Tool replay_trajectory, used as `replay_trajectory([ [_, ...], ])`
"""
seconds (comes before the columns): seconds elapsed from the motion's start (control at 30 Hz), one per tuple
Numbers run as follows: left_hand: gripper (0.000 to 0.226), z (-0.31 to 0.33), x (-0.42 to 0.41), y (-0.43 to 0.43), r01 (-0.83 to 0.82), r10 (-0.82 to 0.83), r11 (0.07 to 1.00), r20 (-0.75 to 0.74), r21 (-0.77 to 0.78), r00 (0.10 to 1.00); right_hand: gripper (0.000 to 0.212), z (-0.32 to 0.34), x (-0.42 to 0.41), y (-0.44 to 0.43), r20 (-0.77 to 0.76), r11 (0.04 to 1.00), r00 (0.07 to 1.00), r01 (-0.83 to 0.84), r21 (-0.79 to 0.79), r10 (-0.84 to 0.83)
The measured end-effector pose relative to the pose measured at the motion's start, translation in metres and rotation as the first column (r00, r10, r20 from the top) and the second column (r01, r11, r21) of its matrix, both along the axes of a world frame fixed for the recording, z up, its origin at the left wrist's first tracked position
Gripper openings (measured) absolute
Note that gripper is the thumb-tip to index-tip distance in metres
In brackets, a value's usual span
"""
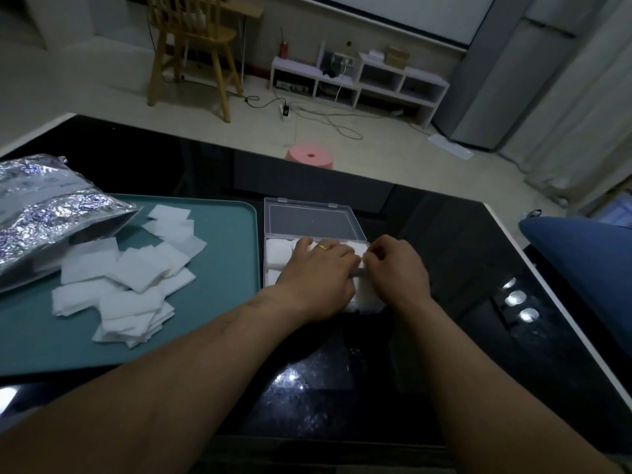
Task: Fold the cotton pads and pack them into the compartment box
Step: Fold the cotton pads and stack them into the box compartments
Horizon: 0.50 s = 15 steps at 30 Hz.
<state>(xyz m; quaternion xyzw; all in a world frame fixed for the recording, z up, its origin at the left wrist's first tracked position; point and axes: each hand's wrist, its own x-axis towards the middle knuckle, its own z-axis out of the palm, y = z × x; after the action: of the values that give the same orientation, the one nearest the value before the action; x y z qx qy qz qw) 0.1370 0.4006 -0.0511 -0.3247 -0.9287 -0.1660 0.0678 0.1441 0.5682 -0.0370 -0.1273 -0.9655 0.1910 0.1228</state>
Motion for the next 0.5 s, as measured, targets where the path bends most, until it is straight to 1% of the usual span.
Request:
replay_trajectory([
  [0.1, 0.044, -0.001, -0.001, 0.001, 0.005, -0.002, 0.999, 0.070, -0.046, 0.998, 0.015, -0.002, 0.001, 0.001, -0.010, 0.999, 1.000, -0.029, -0.018, 0.029],
  [0.23, 0.044, 0.002, 0.000, 0.002, 0.011, -0.011, 1.000, 0.154, 0.003, 0.988, 0.011, -0.003, 0.002, 0.002, 0.003, 0.998, 1.000, 0.009, -0.062, -0.009],
  [0.3, 0.045, 0.002, 0.000, 0.003, 0.005, -0.003, 1.000, 0.178, -0.008, 0.984, 0.012, -0.001, 0.002, 0.001, 0.003, 0.998, 0.999, 0.032, -0.061, -0.032],
  [0.33, 0.045, 0.003, 0.000, 0.003, 0.005, -0.002, 1.000, 0.182, -0.015, 0.983, 0.014, 0.000, 0.003, 0.001, -0.009, 0.999, 0.999, 0.036, -0.036, -0.037],
  [0.4, 0.045, 0.004, 0.001, 0.004, 0.007, -0.002, 1.000, 0.192, -0.025, 0.981, 0.020, -0.002, 0.004, -0.002, -0.036, 0.995, 0.999, 0.018, 0.095, -0.015],
  [0.47, 0.043, 0.006, 0.001, 0.002, 0.007, -0.002, 1.000, 0.186, -0.025, 0.983, 0.026, -0.003, 0.005, -0.006, 0.002, 0.975, 1.000, -0.021, 0.220, 0.021],
  [0.5, 0.042, 0.007, 0.001, 0.001, 0.002, 0.001, 1.000, 0.172, -0.019, 0.985, 0.029, -0.003, 0.005, -0.008, 0.031, 0.969, 0.999, -0.028, 0.247, 0.021],
])
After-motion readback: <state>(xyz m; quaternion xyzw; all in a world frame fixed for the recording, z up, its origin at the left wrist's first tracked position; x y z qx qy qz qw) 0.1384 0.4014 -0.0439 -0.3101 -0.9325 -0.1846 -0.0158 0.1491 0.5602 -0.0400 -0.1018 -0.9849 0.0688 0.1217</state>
